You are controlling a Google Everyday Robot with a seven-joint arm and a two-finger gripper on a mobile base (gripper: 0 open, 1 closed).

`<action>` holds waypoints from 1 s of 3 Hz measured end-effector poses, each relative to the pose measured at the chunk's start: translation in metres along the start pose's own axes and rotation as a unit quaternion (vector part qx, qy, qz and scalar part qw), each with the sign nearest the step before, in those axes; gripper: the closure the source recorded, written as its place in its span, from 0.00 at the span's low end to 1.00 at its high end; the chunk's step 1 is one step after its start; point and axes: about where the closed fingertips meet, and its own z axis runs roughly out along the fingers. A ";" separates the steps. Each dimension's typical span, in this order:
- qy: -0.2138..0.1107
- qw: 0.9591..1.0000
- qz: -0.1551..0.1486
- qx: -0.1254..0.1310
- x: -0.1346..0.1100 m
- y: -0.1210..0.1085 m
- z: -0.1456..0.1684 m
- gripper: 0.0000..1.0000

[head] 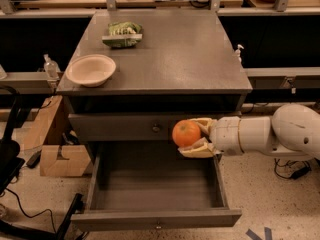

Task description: Place orange into middle drawer

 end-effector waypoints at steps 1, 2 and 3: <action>0.000 1.000 0.000 0.000 0.000 0.000 0.000 1.00; 0.001 1.000 0.006 -0.012 0.006 0.007 0.016 1.00; -0.023 0.999 0.026 -0.029 0.033 0.025 0.047 1.00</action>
Offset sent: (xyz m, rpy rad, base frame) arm 0.0030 0.0142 -0.0198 -0.0153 0.0391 0.0179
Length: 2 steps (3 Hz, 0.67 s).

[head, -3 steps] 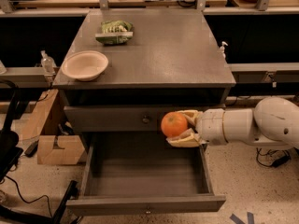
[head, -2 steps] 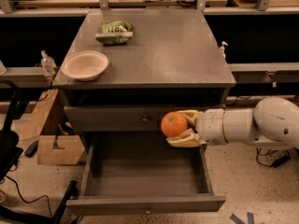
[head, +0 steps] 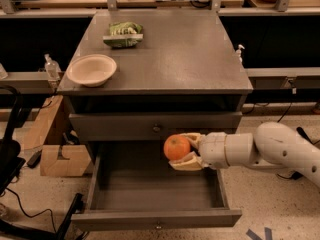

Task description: Place orange into middle drawer

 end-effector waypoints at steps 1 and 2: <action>-0.018 1.000 0.010 -0.017 0.036 0.014 0.029 1.00; -0.028 0.999 0.023 -0.032 0.070 0.026 0.059 1.00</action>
Offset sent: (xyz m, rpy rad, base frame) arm -0.0063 0.0345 -0.1521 0.0960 0.0958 0.0568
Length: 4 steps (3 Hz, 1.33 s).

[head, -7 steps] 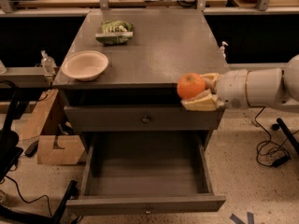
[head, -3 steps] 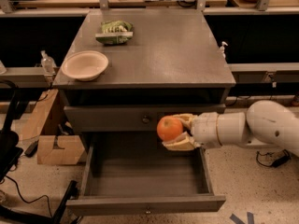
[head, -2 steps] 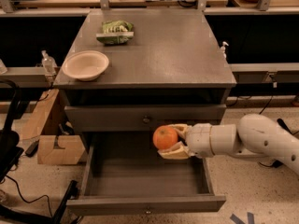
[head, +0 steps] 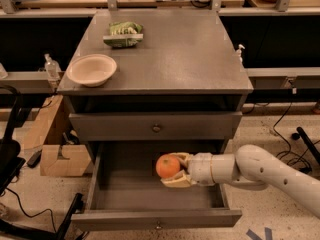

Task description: Place orange into middle drawer

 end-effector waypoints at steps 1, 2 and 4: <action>0.005 1.000 0.014 -0.023 0.033 0.008 0.039 1.00; 0.011 0.998 0.024 -0.055 0.060 0.020 0.089 1.00; 0.013 0.997 0.037 -0.060 0.069 0.017 0.101 1.00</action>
Offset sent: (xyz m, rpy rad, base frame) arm 0.0071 0.0907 -0.1520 -0.0271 0.1476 0.1178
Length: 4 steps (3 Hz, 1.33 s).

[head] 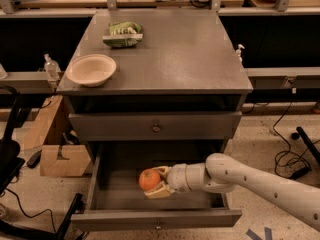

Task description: Place orange into middle drawer

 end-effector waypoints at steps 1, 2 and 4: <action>0.016 1.000 0.024 -0.001 0.023 -0.014 0.022 1.00; 0.043 0.998 0.050 0.000 0.053 -0.033 0.053 1.00; 0.091 0.994 0.061 0.020 0.100 -0.054 0.089 1.00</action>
Offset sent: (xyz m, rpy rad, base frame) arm 0.0614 0.0292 -0.1245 -0.1363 0.1668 -0.0765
